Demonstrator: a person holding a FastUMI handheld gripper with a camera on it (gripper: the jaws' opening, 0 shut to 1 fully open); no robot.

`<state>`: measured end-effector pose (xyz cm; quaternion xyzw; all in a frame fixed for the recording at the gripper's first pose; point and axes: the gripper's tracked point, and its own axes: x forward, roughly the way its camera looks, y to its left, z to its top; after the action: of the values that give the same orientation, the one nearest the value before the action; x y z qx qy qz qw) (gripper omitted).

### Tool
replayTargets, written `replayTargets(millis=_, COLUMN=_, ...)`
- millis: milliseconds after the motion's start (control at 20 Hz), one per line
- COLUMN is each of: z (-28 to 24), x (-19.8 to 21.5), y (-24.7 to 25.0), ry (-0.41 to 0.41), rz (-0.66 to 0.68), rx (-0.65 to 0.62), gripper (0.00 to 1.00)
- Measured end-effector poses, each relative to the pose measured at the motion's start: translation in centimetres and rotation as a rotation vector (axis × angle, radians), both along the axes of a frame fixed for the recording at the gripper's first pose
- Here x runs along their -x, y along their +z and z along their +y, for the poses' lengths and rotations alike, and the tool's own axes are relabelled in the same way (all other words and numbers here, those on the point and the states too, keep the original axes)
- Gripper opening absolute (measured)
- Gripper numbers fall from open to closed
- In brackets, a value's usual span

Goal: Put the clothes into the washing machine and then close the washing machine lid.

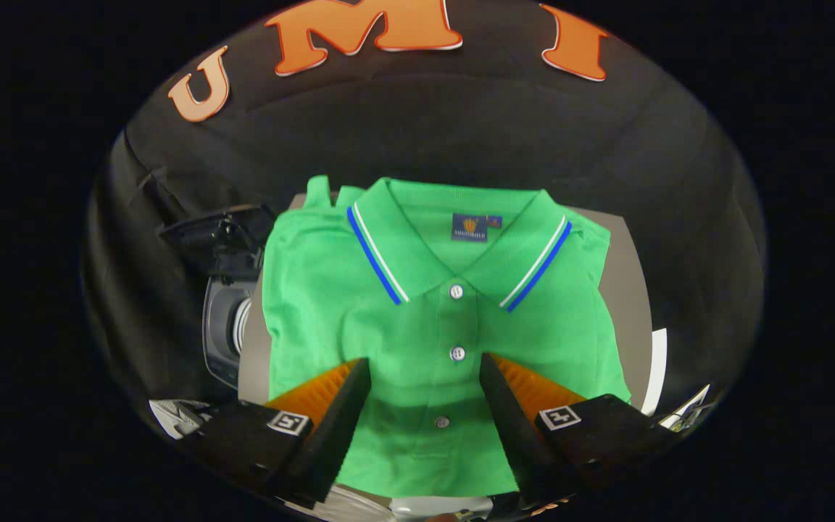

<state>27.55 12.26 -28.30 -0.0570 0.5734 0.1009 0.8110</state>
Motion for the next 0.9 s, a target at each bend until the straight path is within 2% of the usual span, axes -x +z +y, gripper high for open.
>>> replayTargets(millis=100, z=-0.4, x=0.0, y=0.1, ry=0.017, rz=-0.025, rx=0.01, gripper=0.99)
replayTargets(millis=150, z=-0.5, x=0.3, y=-0.1, ry=0.028, rz=-0.034, rx=0.007, gripper=0.91)
replayTargets(millis=250, z=-1.0, x=0.1, y=0.0, ry=0.0, rz=-0.037, rx=-0.003, gripper=0.75)
replayTargets(millis=400, z=-1.6, x=-0.5, y=-0.3, ry=-0.021, rz=-0.06, rx=-0.041, gripper=0.19)
replayTargets(millis=450, z=-1.6, x=-0.5, y=-0.1, ry=-0.011, rz=-0.071, rx=-0.059, gripper=0.18)
replayTargets(millis=500, z=-1.6, x=-0.3, y=0.0, ry=-0.008, rz=-0.093, rx=-0.069, gripper=0.09)
replayTargets(millis=600, z=-1.6, x=-0.5, y=0.0, ry=-0.017, rz=-0.183, rx=-0.074, gripper=0.09)
replayTargets(millis=700, z=-1.5, x=-0.5, y=0.0, ry=-0.031, rz=-0.334, rx=-0.098, gripper=0.09)
replayTargets(millis=900, z=-1.3, x=-1.0, y=1.7, ry=-0.169, rz=-0.677, rx=-0.274, gripper=0.08)
